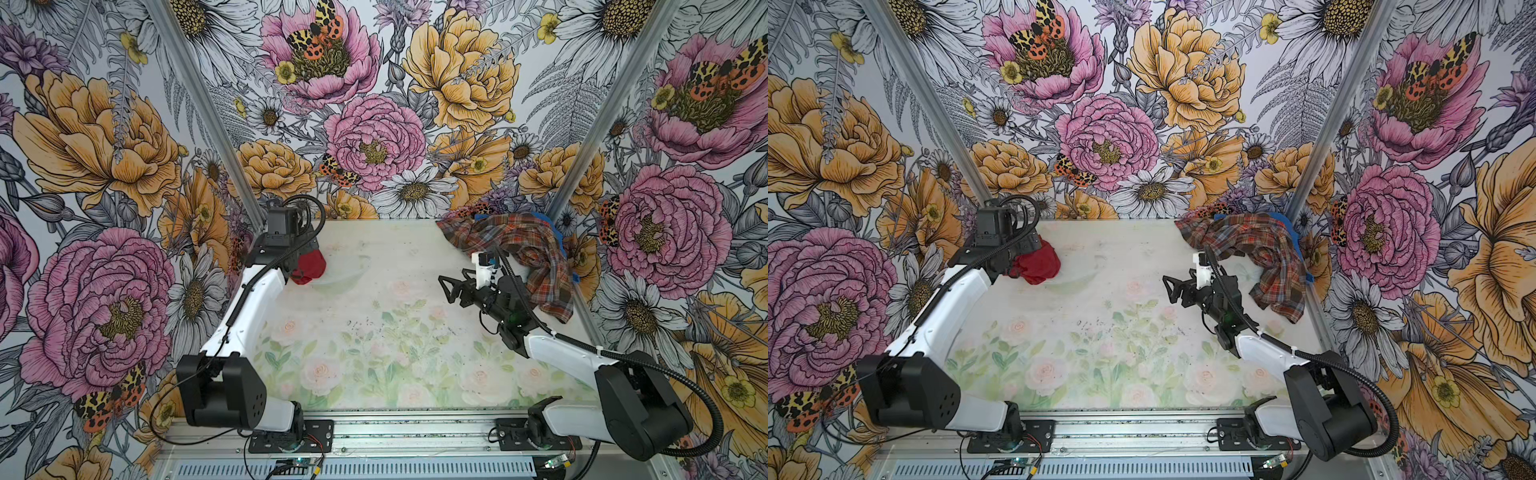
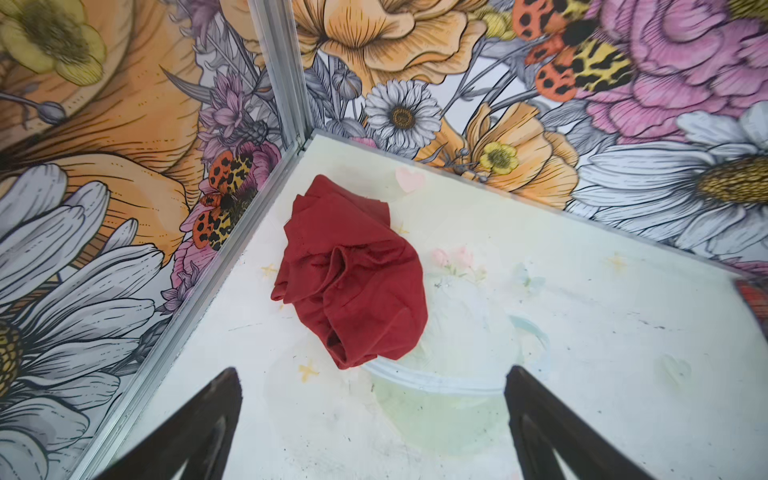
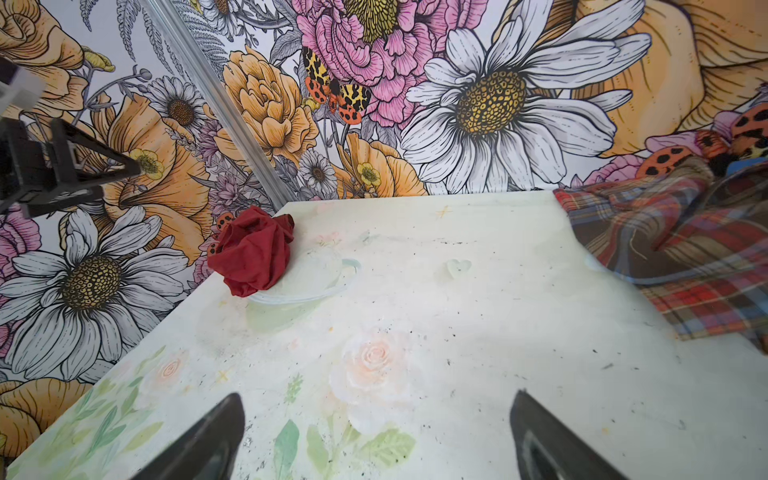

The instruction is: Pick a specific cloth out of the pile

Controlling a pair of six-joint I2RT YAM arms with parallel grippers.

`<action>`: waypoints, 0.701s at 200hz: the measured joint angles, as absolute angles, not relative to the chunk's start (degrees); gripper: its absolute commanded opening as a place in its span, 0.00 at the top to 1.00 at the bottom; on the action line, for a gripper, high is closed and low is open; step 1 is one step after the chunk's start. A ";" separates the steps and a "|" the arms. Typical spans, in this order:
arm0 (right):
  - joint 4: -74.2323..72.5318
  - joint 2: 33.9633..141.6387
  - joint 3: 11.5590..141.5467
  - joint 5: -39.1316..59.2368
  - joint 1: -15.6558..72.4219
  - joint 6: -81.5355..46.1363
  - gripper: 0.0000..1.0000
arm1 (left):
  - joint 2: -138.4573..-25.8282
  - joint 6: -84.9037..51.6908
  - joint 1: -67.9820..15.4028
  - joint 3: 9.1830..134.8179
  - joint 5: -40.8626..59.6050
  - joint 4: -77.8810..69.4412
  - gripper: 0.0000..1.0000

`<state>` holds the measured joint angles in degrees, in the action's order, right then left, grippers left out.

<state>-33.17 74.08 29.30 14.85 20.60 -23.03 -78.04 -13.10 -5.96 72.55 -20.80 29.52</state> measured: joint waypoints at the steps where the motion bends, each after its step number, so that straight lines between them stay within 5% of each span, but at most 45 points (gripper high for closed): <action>1: -33.30 73.95 29.15 14.59 20.60 -23.05 0.01 | -77.25 -13.08 -6.50 71.70 -21.32 28.86 0.01; 54: -37.58 64.36 19.53 -3.03 20.53 -21.02 0.00 | -51.64 -6.81 -18.83 30.06 -41.01 -3.75 0.01; 91: -42.44 57.52 14.33 -17.06 20.21 -16.99 0.02 | -57.30 -4.84 -16.27 15.31 -47.22 -17.76 0.01; 140: -49.10 58.39 10.33 -25.93 20.18 -12.29 0.03 | -68.34 0.64 -11.99 13.43 -40.56 -37.08 0.01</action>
